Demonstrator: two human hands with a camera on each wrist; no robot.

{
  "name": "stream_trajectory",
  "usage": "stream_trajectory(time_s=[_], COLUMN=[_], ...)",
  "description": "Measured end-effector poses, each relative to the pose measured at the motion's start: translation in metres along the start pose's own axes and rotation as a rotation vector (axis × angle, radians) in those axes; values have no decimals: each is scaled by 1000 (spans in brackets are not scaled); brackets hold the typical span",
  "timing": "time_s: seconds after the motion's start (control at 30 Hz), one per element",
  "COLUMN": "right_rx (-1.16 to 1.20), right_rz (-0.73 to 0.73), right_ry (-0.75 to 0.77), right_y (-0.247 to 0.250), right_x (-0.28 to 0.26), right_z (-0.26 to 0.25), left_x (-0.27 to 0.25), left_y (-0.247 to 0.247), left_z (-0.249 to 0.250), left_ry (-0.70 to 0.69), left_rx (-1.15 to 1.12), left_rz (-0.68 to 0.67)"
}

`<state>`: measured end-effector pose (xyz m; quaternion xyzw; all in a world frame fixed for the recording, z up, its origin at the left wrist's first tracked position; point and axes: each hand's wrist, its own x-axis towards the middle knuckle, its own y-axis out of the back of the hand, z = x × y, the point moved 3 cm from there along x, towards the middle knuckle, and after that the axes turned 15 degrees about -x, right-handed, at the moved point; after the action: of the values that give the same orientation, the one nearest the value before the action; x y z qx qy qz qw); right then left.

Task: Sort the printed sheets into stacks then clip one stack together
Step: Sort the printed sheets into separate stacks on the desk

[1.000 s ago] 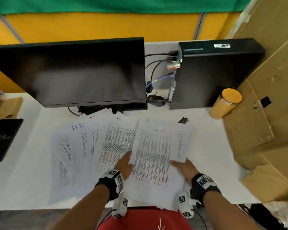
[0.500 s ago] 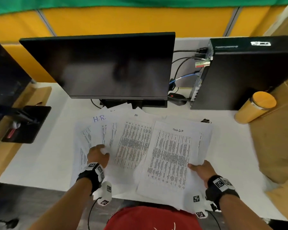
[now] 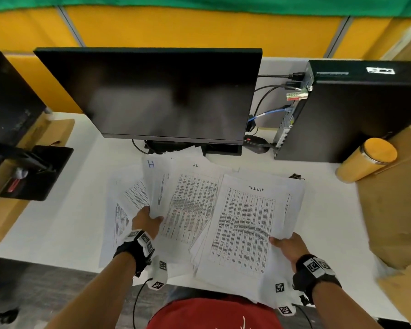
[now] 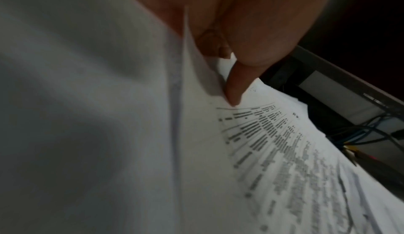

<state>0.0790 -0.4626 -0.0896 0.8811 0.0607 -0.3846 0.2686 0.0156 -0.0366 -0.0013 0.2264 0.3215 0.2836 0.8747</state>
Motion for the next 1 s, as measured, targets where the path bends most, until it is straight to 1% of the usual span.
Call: stream_trajectory(time_s=[0.17,0.27,0.33,0.43,0.5,0.53,0.6,0.7,0.73,0.77,0.8,0.9,0.93,1.0], right_rx=[-14,-9,-5,2,6,2,-3,-1,4,26,63,221,270,302], right_rz=[-1,-5,-5,-10,-12,-12,-11,-15,-13,-14,-15,-45,-62,-77], right_ry=[-4,-7,0,3,7,2,-6,-13,-17,-6,6,20,16,21], right_y=[0,0,0,1,1,1,1,0,0,0,0,2,3,4], right_x=[1,1,-2,-4,-5,-5,-4,-6,-10,-13,-16,-29,-33,-35], right_z=[2,1,0,-3,-4,-5,-3,-3,-5,-7,-10,-19,-23,-26], left_x=[-22,-38,-43,-53,-65,-68,-71,-56,-52,-45,-42,-38,-41,-44], left_y=[34,67,91,121,128,126,110,61,40,19,0,-44,-54,-67], left_z=[41,69,83,107,121,126,129,107,96,80,68,35,31,23], left_ry=[-177,-314,-391,-488,-530,-539,-494,-391,-362,-324,-289,-174,-133,-65], left_rx=[76,126,119,-41,-213,-317,-480,-425,-402,-364,-280,88,137,142], left_rz=[126,201,252,261,203,151,31,-61,-120,-189,-243,-324,-344,-397])
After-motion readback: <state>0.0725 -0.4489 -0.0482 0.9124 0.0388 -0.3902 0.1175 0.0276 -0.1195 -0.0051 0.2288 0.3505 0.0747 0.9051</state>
